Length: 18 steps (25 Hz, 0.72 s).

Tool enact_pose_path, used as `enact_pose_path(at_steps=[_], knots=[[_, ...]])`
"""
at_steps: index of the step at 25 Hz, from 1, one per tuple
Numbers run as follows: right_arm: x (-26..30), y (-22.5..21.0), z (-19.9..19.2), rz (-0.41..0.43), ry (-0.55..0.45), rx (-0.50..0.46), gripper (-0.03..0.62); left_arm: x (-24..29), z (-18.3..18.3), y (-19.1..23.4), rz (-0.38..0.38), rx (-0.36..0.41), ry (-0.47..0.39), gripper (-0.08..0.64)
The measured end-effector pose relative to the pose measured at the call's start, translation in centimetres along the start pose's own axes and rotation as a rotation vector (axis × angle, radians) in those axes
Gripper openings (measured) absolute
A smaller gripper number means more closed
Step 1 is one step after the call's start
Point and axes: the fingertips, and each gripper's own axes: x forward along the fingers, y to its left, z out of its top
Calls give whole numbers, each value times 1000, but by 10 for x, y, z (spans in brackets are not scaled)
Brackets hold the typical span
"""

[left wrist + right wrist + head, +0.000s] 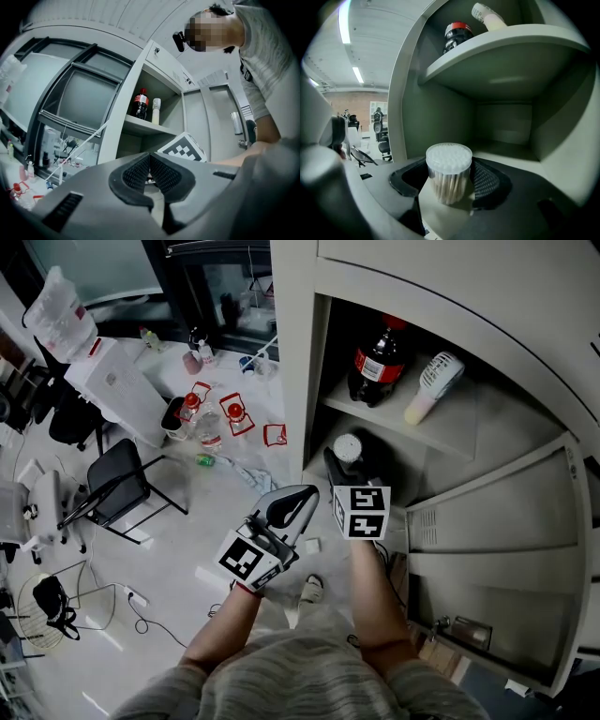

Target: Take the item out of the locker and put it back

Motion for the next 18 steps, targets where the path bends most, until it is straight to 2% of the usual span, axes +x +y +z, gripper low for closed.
enact_pose_path(at_steps=[6,18], knots=[[-3,2,2,25,-19,7,285,-2,2,0,8,1,-3,9],[-41,16,36,83,-139,7,284,-4,14,1,19,26,-14,9]])
